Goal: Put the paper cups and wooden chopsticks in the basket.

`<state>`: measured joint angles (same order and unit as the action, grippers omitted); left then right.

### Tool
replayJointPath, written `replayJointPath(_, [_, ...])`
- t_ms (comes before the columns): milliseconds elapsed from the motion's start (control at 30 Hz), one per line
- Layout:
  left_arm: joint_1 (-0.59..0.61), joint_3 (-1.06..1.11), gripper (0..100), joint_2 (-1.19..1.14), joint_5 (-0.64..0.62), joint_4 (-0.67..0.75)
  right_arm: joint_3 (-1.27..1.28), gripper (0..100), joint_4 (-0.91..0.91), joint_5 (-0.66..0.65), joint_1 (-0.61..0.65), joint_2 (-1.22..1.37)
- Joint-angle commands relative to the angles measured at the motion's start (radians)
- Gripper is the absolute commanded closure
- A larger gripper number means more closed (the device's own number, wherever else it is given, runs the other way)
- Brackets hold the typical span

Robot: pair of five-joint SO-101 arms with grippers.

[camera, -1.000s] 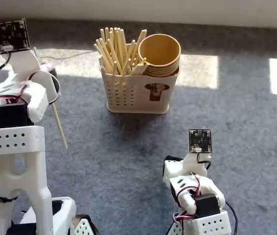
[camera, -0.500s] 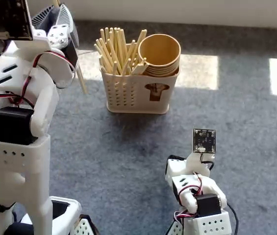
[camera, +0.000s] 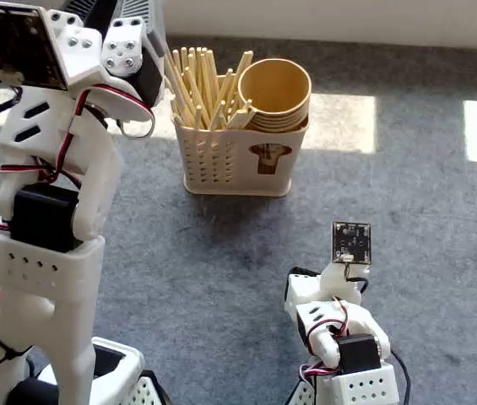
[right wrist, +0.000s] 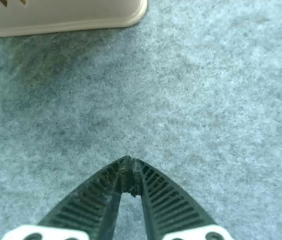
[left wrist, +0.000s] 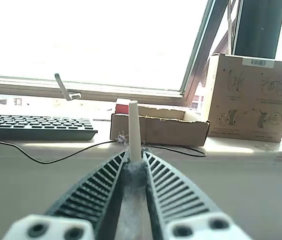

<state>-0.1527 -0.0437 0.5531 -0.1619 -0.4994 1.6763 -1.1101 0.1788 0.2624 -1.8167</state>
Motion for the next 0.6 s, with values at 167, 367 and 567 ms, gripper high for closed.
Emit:
replayJointPath(167, [-0.018, -0.041, 99, -0.173, -0.006, 0.127, 0.111, 99.2, 0.002, 0.009, -0.013, -0.019])
replayJointPath(367, [-0.018, 0.042, 99, -0.222, -0.006, 0.129, 0.111, 99.2, 0.002, 0.009, -0.013, -0.019])
replayJointPath(567, [-0.012, 0.203, 96, -0.219, -0.003, 0.126, 0.111, 99.2, 0.002, 0.009, -0.013, -0.019])
